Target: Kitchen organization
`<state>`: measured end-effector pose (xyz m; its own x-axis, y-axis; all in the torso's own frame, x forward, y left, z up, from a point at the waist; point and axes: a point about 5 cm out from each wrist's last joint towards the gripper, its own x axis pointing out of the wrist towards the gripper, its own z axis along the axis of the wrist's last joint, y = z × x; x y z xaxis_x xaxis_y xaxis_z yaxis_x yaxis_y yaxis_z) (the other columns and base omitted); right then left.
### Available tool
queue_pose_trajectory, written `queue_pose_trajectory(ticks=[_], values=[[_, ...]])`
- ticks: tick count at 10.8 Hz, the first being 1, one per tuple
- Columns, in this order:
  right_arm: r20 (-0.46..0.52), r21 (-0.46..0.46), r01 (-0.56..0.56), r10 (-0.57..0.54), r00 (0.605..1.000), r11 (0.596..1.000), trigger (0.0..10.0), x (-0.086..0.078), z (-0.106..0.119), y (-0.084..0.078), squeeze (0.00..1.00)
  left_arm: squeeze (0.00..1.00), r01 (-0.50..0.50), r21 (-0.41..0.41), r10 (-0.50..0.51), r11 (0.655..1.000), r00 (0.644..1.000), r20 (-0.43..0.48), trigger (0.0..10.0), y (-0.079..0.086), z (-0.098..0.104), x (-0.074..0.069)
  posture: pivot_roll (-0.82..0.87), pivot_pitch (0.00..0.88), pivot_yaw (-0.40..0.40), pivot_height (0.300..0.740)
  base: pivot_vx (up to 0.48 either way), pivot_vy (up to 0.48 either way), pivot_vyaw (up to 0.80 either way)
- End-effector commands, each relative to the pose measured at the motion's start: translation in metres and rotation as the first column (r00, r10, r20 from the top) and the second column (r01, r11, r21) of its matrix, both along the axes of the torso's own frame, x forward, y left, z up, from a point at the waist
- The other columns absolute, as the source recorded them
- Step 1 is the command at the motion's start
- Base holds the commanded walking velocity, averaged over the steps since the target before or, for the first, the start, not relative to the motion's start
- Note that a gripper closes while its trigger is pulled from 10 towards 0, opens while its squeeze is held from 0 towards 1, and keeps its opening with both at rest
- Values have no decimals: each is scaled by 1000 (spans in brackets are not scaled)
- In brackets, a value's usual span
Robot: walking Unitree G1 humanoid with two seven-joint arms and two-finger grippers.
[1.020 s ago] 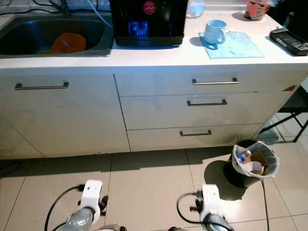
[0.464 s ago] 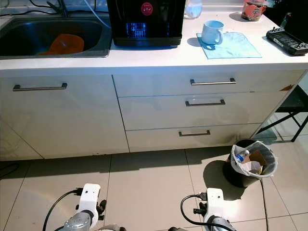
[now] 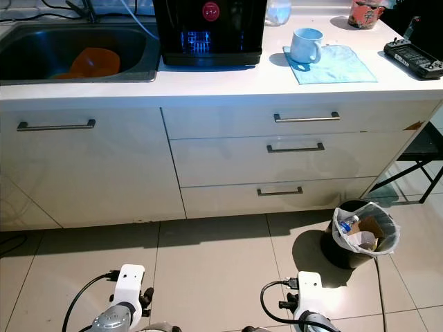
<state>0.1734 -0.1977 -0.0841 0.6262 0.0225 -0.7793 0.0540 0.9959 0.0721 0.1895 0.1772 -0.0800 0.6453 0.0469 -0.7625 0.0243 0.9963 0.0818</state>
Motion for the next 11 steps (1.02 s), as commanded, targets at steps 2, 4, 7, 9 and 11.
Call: queue_pose_trajectory(ticks=[2, 4, 7, 9, 11], values=[[-21, 2, -1, 1, 1000, 1000, 10000, -4, -2, -2, 0, 0, -2, -2, 2, 1000, 1000, -25, 10000, 0, -3, -5, 63, 136, -9, 740, 0, 0, 0], [-21, 2, -1, 1, 1000, 1000, 10000, -4, -2, -2, 0, 0, -2, -2, 2, 1000, 1000, -25, 10000, 0, -3, -5, 63, 136, -9, 740, 0, 0, 0], [-21, 2, -1, 1, 1000, 1000, 10000, -4, -2, -2, 0, 0, -2, -2, 2, 1000, 1000, -25, 10000, 0, -3, -5, 63, 136, -9, 740, 0, 0, 0], [-27, -2, -7, 7, 1000, 1000, 10000, -4, -2, -2, 0, 0, -2, -3, 1, 1000, 1000, -25, 10000, 0, -3, -5, 63, 136, -9, 740, 0, 0, 0], [-9, 18, -17, 17, 1000, 1000, 10000, 0, -1, 2, 0, 0, 12, -7, -12, 1000, 1000, -17, 10000, -3, -2, -2, 57, 131, -2, 740, 0, 0, 0]])
